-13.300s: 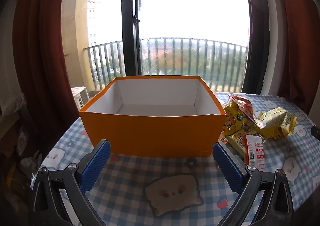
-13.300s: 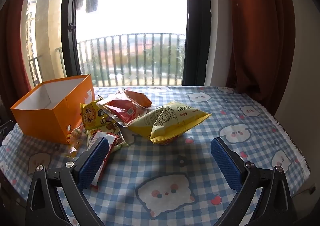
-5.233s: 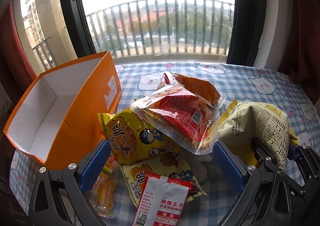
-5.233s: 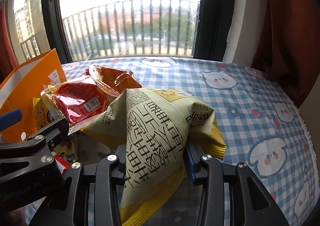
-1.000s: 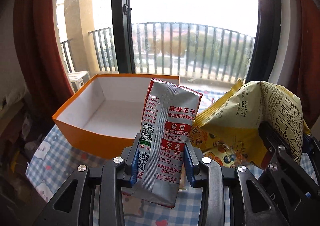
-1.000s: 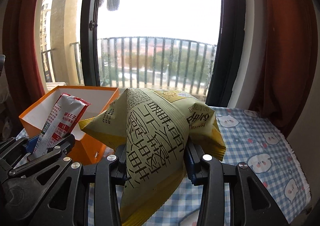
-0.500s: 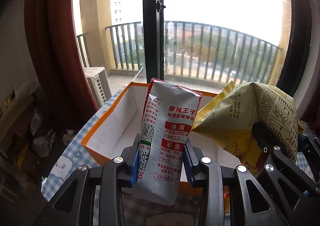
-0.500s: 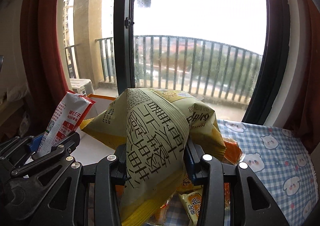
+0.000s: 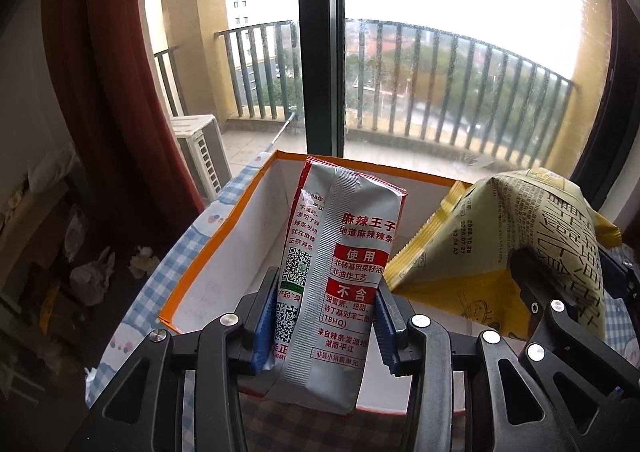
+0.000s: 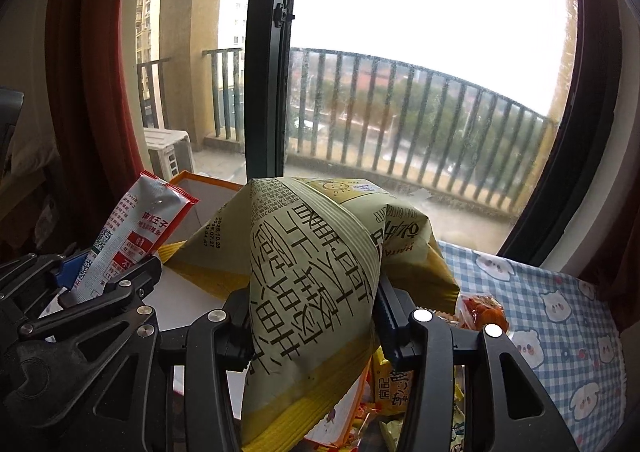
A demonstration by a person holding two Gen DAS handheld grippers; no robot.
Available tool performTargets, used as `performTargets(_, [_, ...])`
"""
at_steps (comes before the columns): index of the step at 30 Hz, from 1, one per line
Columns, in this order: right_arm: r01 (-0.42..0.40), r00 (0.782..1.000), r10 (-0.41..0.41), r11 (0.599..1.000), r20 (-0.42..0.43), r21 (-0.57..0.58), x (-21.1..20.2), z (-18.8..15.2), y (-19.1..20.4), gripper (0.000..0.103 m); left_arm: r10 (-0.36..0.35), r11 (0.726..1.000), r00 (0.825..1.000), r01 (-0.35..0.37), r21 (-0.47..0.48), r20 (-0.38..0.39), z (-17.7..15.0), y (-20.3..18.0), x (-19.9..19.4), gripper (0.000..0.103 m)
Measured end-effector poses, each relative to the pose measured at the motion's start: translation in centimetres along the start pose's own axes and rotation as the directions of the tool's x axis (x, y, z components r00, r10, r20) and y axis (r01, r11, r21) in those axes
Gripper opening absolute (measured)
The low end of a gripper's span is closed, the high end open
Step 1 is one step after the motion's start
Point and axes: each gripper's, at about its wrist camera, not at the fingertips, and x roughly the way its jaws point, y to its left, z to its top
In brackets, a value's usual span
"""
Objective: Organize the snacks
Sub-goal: 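Carry both packets over the orange box and open both tools to drop them, then withdraw both open tools from the box back toward the remaining snacks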
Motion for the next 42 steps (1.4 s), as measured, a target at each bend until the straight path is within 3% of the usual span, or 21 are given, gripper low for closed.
performTargets(3, [0.060,0.998,-0.060,0.998,0.001,-0.008,0.4,0.0,-0.1,0.078,0.012,1.000,1.000,-0.013,-0.013,-0.011,-0.1,0.4,0.3,0.048])
performTargets(5, [0.044,0.999,-0.044,0.999,-0.007,0.020,0.6,-0.1,-0.6,0.083,0.018,1.000,1.000,-0.019,-0.016,-0.020,-0.1,0.5,0.5,0.061])
performTargets(8, [0.035,0.999,-0.033,0.998,-0.022,0.054,0.9,-0.2,-1.2,0.085,0.031,0.999,1.000,-0.031,-0.010,-0.003,-0.3,0.3,0.1,0.073])
performTargets(11, [0.032,0.999,-0.029,0.997,-0.034,0.063,1.0,-0.3,-1.4,0.086,0.040,0.999,0.999,-0.040,-0.004,-0.002,-0.5,0.3,-0.2,0.077])
performTargets(26, [0.073,0.997,-0.071,0.994,-0.028,0.085,-1.7,-2.3,-3.8,0.086,-0.012,1.000,1.000,0.012,0.007,0.021,-2.2,-2.1,-2.1,0.080])
performTargets(42, [0.199,0.980,-0.192,0.962,-0.058,0.186,-6.0,-7.9,-12.7,0.086,-0.101,0.988,0.995,0.097,0.123,0.024,-5.8,-11.1,-4.8,0.080])
